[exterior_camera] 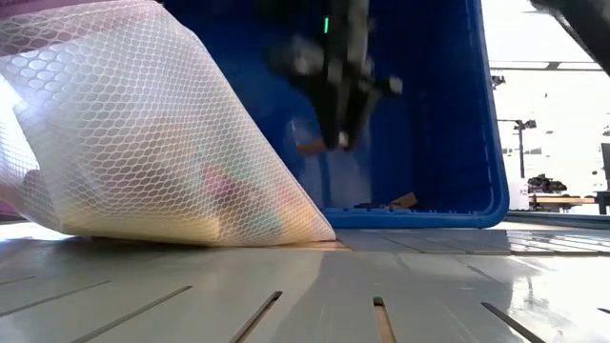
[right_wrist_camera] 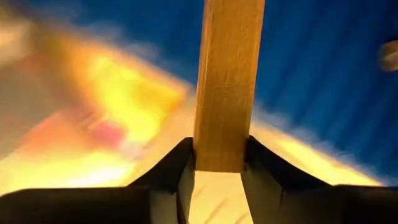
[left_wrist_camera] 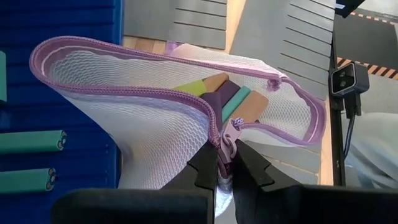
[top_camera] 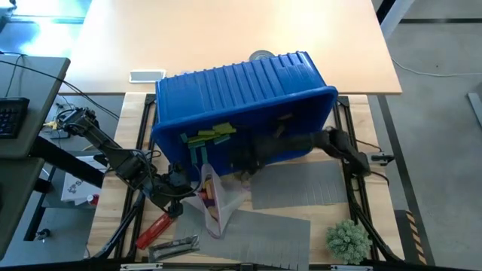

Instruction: Sort blocks

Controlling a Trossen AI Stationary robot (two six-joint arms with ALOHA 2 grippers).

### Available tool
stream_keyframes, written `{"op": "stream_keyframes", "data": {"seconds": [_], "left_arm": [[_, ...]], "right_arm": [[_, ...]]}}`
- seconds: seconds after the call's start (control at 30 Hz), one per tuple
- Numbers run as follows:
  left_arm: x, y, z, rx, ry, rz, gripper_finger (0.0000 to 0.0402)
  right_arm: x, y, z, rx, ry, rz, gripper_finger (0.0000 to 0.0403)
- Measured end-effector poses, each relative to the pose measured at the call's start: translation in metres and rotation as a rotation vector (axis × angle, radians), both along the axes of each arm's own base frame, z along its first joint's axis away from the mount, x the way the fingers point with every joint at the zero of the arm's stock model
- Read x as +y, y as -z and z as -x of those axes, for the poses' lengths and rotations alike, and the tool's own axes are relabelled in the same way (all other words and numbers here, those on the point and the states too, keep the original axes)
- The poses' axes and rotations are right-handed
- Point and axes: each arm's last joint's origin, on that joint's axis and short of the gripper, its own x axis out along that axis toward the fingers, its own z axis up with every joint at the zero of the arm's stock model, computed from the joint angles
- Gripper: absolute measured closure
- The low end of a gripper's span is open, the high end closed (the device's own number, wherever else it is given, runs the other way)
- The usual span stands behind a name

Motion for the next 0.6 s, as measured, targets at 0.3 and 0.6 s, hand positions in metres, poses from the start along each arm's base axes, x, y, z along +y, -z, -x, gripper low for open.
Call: {"op": "stream_keyframes", "data": {"seconds": [0.3,0.6], "left_arm": [[-0.002,0.001,0.001,0.037,0.030,0.052,0.0400],[-0.003,-0.002,0.011,0.117,0.095,0.153,0.0400]], "right_arm": [[0.138,-0.034,-0.015,-0.531,-0.268,-0.194,0.0308],[0.179,-0.059,-0.031,-0.938,-0.264,-0.271,0.0309]]}}
